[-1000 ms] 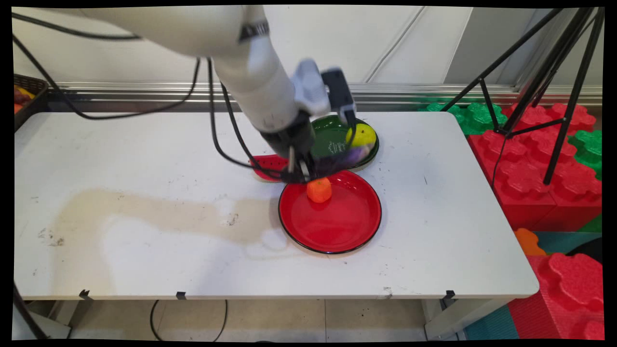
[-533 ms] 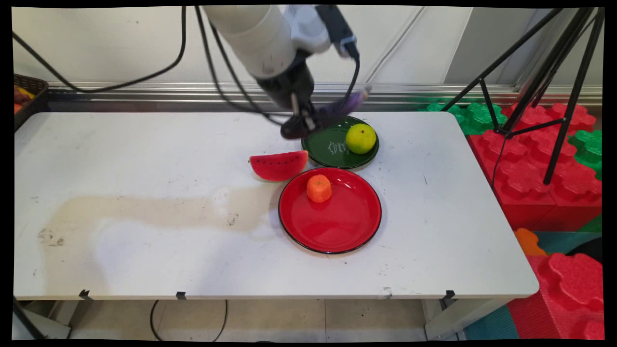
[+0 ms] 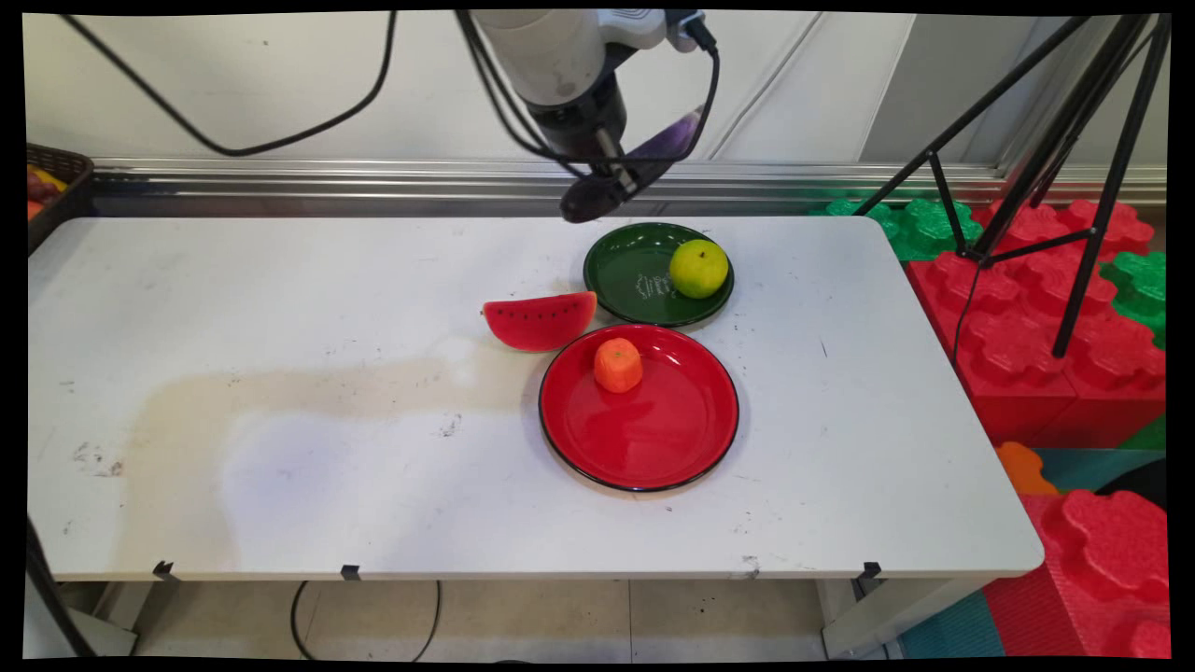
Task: Place the picked object on the green plate
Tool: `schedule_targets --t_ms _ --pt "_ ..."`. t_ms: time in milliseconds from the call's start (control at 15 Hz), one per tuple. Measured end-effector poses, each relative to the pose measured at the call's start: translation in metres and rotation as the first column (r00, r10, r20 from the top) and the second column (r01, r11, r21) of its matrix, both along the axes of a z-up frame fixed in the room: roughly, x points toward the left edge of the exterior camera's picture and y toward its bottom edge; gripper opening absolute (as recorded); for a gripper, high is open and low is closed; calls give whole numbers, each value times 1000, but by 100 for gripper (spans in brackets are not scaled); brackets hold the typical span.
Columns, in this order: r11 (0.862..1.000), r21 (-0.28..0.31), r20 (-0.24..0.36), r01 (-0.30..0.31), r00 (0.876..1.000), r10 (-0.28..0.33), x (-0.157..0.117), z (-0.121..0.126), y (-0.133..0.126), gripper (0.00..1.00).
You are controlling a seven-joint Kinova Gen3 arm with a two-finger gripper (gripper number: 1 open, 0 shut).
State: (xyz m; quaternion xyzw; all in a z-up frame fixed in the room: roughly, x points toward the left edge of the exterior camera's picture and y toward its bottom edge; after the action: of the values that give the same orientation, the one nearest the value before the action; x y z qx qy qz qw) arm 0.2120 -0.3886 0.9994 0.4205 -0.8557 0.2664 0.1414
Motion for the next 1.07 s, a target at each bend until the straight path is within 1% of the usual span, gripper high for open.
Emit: schedule_targets --t_ms 200,400,600,800,1067 --pt "998 0 -11 -65 998 65 -5 -14 -29 0" --pt "994 18 -14 -111 994 112 -9 -34 -58 0" --pt "991 41 -7 -126 992 126 -14 -56 -85 0" --pt "989 69 -1 -131 991 132 -18 -84 -113 0" --pt "986 96 7 -140 990 140 -15 -111 -139 0"
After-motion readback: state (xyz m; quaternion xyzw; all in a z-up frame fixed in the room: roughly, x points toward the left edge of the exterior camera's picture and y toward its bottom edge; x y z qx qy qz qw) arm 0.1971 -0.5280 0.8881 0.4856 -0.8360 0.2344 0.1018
